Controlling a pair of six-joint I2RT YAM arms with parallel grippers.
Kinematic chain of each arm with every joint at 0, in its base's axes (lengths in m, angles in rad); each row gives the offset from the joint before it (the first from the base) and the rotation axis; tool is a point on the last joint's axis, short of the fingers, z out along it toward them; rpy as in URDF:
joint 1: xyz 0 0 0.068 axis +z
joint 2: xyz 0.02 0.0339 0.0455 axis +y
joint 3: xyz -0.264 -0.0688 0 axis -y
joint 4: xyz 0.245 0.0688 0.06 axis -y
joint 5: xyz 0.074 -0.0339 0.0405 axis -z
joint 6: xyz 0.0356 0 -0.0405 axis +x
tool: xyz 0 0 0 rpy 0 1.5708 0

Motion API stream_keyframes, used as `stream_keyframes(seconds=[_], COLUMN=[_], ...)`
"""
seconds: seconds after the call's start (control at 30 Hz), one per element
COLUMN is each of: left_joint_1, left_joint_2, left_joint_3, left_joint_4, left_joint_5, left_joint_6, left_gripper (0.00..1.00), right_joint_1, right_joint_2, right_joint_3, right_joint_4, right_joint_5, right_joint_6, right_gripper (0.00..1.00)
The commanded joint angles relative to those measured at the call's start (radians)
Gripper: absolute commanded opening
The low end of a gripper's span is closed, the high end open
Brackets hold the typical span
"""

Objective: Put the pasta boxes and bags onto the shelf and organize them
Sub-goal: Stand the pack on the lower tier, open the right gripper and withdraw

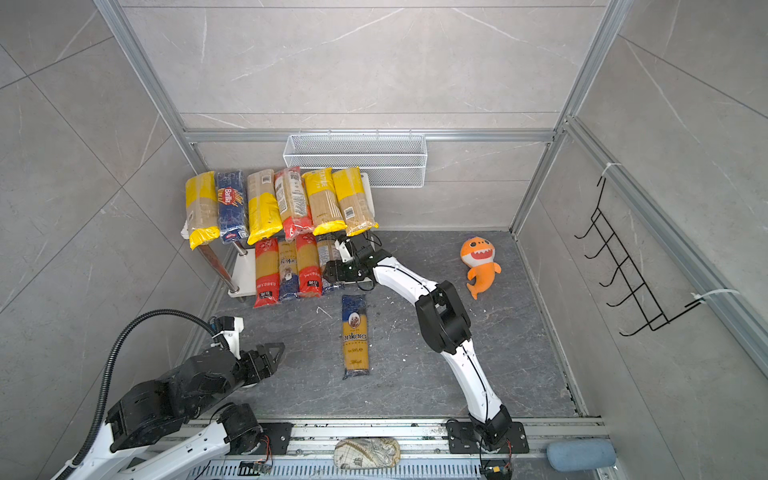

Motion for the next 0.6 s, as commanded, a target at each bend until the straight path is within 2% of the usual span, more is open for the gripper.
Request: stream_keyframes(seconds=[0.0, 0.03, 0.07, 0.37, 0.57], left_joint_1=[-0.003, -0.003, -0.003, -0.003, -0.003], left_joint_2=[0.000, 0.000, 0.000, -0.003, 0.046], left_joint_3=[0.031, 0.030, 0.029, 0.050, 0.036], left_joint_4=[0.034, 0.035, 0.031, -0.008, -0.017], left_joint_5=[0.006, 0.006, 0.000, -0.038, -0.037], left_joint_6=[0.008, 0.005, 0.001, -0.011, -0.053], left_gripper=[0.82, 0.82, 0.82, 0.83, 0.83], right_joint_1=[0.003, 0.003, 0.005, 0.012, 0.030], right_joint_2=[-0.081, -0.094, -0.109, -0.285, -0.476], right_joint_3=[-0.069, -0.090, -0.112, -0.365, -0.624], right_joint_4=[0.051, 0.059, 0.066, 0.132, 0.180], right_joint_5=[-0.022, -0.024, -0.031, -0.013, 0.009], right_joint_6=[0.007, 0.009, 0.011, 0.014, 0.041], right_gripper=[0.85, 0.95, 1.00, 1.00, 1.00])
